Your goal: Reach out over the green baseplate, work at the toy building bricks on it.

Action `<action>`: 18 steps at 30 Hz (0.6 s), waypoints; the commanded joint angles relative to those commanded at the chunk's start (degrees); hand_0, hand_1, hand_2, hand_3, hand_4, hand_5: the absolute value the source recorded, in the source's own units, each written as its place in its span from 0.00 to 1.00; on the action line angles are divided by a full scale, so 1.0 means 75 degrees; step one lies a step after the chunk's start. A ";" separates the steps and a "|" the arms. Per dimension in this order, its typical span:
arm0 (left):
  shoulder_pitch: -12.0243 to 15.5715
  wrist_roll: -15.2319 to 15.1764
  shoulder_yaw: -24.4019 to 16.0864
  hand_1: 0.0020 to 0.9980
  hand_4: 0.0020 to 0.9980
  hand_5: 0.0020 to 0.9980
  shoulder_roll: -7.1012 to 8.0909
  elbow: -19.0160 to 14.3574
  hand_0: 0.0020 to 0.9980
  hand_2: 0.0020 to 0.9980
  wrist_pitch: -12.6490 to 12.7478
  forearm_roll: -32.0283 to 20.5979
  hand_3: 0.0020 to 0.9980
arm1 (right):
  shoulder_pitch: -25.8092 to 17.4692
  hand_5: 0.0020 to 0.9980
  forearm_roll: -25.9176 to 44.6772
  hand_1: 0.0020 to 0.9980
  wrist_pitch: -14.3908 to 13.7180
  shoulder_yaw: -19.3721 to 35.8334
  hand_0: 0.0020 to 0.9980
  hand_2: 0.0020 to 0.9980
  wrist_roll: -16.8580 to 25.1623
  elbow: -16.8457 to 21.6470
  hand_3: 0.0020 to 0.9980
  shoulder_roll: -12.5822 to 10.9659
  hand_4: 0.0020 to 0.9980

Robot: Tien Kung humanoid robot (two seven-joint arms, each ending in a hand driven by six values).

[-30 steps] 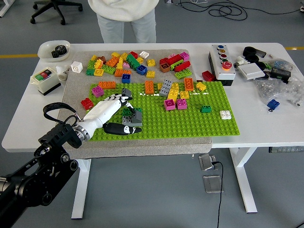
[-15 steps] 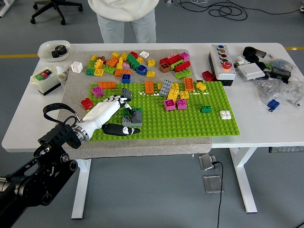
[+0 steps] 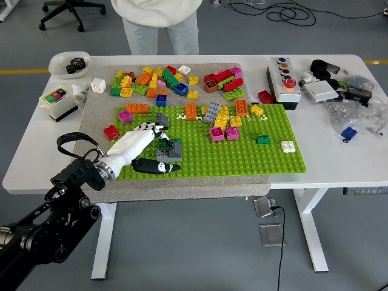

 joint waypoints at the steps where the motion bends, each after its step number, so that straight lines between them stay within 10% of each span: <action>1: -0.0002 0.0002 0.0007 1.00 1.00 0.59 -0.0003 0.0002 1.00 0.94 0.0002 -0.0001 0.60 | 0.0000 0.53 -0.0003 0.64 0.0000 0.0001 0.74 0.68 0.0000 0.0000 0.61 -0.0002 0.81; 18: -0.0187 0.0088 0.0133 1.00 1.00 0.58 -0.0045 0.0042 1.00 0.94 0.0006 0.0181 0.60 | 0.0034 0.53 0.0025 0.64 -0.0004 -0.0012 0.74 0.68 -0.0003 0.0000 0.61 0.0000 0.81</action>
